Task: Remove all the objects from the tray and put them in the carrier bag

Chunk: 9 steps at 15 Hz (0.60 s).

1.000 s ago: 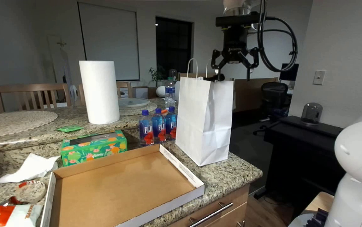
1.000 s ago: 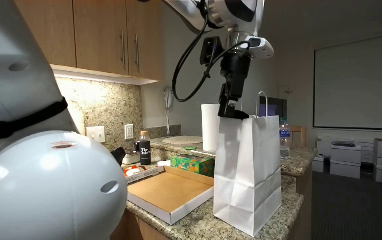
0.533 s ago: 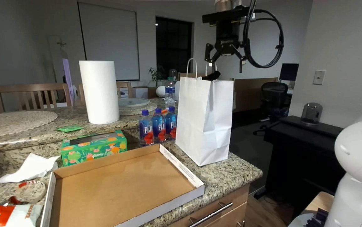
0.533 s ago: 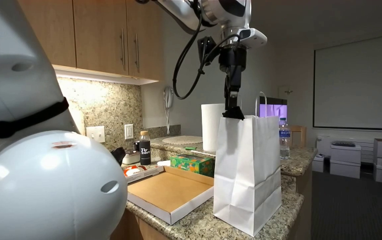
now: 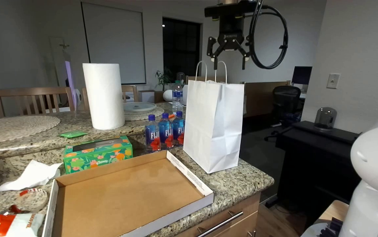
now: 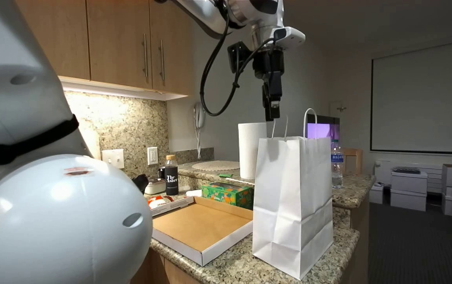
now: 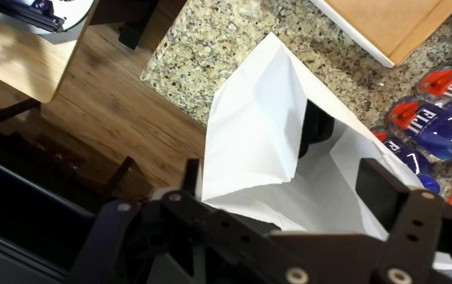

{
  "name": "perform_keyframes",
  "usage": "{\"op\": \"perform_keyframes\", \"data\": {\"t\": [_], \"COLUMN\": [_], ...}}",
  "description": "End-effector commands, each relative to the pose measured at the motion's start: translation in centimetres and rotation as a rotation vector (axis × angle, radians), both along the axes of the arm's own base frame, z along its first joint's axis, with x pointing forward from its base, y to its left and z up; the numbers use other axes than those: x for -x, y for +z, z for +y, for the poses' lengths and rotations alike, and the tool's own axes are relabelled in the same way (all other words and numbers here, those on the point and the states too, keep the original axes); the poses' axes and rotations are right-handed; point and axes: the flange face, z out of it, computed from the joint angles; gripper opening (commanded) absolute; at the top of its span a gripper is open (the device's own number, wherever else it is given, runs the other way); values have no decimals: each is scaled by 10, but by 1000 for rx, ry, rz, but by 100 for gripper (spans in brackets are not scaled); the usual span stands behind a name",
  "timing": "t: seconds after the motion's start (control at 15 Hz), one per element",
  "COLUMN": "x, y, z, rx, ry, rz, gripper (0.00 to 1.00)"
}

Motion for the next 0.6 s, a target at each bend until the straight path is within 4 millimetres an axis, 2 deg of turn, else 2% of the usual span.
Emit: {"op": "perform_keyframes", "data": {"t": [0.0,0.2,0.33,0.53], "x": [5,9,13,24], "y": [14,26,29,32], "z": [9,32,59,112], "rx": [25,36,52,68], "ry": [-3,100,201,367], "rz": [-77,-121,-123,-115], "gripper": [100,100,100,100]}}
